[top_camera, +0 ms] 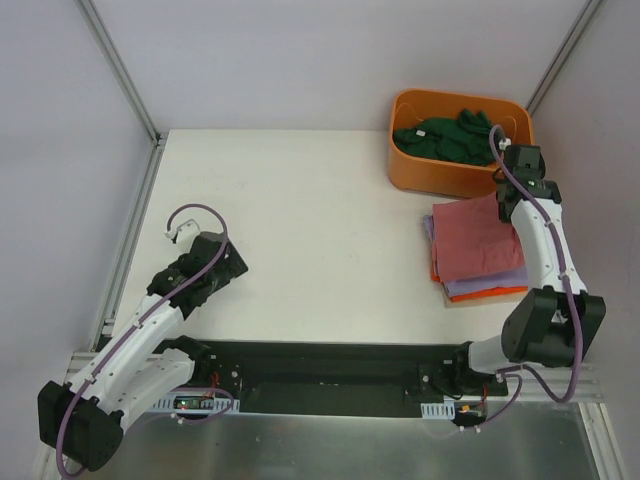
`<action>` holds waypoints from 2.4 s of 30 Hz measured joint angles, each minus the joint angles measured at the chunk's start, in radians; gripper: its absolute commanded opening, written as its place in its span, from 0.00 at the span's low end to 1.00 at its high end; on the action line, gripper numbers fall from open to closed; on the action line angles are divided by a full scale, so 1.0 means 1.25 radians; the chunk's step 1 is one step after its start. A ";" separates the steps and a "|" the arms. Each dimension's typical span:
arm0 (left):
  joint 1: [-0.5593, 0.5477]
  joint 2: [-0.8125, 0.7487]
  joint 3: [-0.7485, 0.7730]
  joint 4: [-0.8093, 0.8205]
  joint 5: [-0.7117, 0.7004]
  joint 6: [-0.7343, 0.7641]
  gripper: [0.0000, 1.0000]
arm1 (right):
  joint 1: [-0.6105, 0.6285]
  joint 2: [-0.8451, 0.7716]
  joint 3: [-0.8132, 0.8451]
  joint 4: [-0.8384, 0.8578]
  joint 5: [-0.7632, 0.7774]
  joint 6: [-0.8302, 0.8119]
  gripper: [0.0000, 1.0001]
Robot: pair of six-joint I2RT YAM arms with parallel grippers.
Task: Fold and stack the t-shirts
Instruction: Put the neatly folded tshirt into the corner of the board with the right arm
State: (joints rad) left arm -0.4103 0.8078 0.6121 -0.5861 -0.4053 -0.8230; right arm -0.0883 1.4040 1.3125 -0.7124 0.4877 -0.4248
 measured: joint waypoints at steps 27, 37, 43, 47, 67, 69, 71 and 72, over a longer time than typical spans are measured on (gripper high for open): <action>0.005 0.023 0.000 0.000 -0.006 0.000 0.99 | 0.387 -0.034 -0.088 -0.128 0.108 0.280 0.85; 0.005 0.027 0.000 -0.001 -0.005 -0.001 0.99 | 0.448 -0.004 -0.248 -0.184 0.096 0.469 0.69; 0.005 0.034 0.000 -0.002 -0.005 -0.001 0.99 | 0.448 0.052 -0.247 -0.151 0.124 0.500 0.48; 0.005 0.034 0.000 -0.002 -0.005 -0.001 0.99 | 0.446 0.061 -0.247 -0.148 0.144 0.522 0.31; 0.005 0.044 0.000 -0.002 -0.005 -0.002 0.99 | 0.438 -0.047 -0.247 -0.284 0.167 0.533 0.01; 0.005 0.045 0.000 -0.002 -0.005 -0.003 0.99 | 0.438 -0.067 -0.247 -0.295 0.163 0.524 0.04; 0.005 0.048 0.000 -0.002 -0.005 -0.004 0.99 | 0.436 -0.079 -0.247 -0.294 0.147 0.512 0.08; 0.005 0.051 0.000 -0.002 -0.005 -0.004 0.99 | 0.436 -0.081 -0.247 -0.291 0.137 0.505 0.09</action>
State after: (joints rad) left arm -0.4038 0.8719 0.6121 -0.5892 -0.4114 -0.8280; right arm 0.4564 1.3033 1.0035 -1.0763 0.6586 0.2066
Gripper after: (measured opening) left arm 0.990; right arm 0.054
